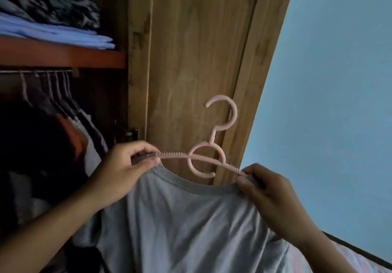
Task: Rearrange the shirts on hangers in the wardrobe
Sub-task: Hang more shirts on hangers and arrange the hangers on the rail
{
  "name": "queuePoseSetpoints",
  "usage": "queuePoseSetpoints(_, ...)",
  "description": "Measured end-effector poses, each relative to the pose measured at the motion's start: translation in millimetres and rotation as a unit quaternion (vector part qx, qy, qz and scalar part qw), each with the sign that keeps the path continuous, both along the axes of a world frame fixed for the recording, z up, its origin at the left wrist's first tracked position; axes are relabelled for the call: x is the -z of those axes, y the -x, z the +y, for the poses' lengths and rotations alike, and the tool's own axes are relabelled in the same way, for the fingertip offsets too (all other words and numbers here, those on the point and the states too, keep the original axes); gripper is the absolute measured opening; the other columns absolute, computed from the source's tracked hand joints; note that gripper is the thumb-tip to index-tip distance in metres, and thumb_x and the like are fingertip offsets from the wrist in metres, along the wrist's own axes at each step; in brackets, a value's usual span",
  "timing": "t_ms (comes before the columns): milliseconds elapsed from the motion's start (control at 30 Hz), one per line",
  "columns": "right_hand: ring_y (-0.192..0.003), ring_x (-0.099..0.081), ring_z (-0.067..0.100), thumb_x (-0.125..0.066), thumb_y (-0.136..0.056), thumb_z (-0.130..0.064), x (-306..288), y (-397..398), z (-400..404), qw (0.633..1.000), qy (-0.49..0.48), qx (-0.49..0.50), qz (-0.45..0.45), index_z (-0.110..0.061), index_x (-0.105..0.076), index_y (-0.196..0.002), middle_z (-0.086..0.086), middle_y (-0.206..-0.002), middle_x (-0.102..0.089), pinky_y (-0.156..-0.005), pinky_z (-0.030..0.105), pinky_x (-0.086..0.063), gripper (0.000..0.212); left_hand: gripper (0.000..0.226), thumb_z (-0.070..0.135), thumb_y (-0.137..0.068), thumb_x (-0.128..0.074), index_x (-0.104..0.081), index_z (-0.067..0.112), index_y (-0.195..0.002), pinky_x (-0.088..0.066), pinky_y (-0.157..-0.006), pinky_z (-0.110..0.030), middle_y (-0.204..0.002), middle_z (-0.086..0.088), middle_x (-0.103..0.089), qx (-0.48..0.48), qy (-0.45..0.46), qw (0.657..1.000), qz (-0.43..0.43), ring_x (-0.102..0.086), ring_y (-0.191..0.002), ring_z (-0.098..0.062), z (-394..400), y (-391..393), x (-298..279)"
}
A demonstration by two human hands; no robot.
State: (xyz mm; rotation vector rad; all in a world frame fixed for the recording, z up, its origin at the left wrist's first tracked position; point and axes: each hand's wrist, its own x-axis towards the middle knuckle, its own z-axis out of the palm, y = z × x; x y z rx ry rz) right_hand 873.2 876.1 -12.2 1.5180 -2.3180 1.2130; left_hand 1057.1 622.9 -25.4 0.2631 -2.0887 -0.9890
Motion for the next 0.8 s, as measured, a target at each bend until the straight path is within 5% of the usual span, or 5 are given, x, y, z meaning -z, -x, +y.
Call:
queuePoseSetpoints(167, -0.071, -0.060, 0.014, -0.057, -0.097, -0.032, -0.7, -25.6, -50.9, 0.998, -0.012, -0.063, 0.003, -0.025, -0.064, -0.086, -0.005, -0.074, -0.063, -0.068, 0.035, -0.048, 0.015, 0.025, 0.011, -0.091, -0.065, -0.069, 0.036, -0.092, -0.047, -0.071, -0.015, -0.086, 0.011, -0.070, -0.049, 0.019, 0.999, -0.012, -0.066, -0.082, -0.002, -37.5, -46.2, 2.6)
queuePoseSetpoints(367, -0.072, -0.063, 0.011, -0.060, -0.097, -0.029, -0.8, -60.9, -108.2, 0.989, -0.042, -0.143, 0.026, -0.033, -0.065, -0.088, -0.011, -0.076, -0.065, -0.063, 0.025, -0.047, 0.011, 0.019, 0.004, -0.091, -0.063, -0.068, 0.022, -0.087, -0.043, -0.065, -0.006, -0.076, 0.014, -0.066, -0.103, 0.017, 0.994, -0.003, -0.060, -0.071, 0.003, -79.9, -95.2, 5.8)
queuePoseSetpoints(567, -0.071, -0.060, 0.016, -0.059, -0.096, -0.036, 1.0, -91.6, -162.4, 0.975, -0.058, -0.212, 0.018, -0.033, -0.067, -0.088, -0.003, -0.077, -0.064, -0.065, 0.035, -0.048, 0.011, 0.025, 0.004, -0.093, -0.061, -0.064, 0.026, -0.084, -0.041, -0.062, -0.008, -0.074, 0.013, -0.061, -0.139, 0.036, 0.989, -0.037, -0.057, -0.068, 0.000, -124.5, -140.4, 12.2)
queuePoseSetpoints(800, -0.061, -0.054, 0.015, -0.064, -0.093, -0.036, 12.1, -119.1, -218.6, 0.959, -0.059, -0.278, -0.001, -0.026, -0.068, -0.083, 0.002, -0.069, -0.060, -0.059, 0.042, -0.046, 0.015, 0.013, 0.042, -0.087, -0.050, -0.059, 0.033, -0.091, -0.044, -0.069, -0.028, -0.081, 0.006, -0.059, -0.170, 0.046, 0.981, -0.082, -0.056, -0.073, -0.007, -165.6, -181.4, 19.0)
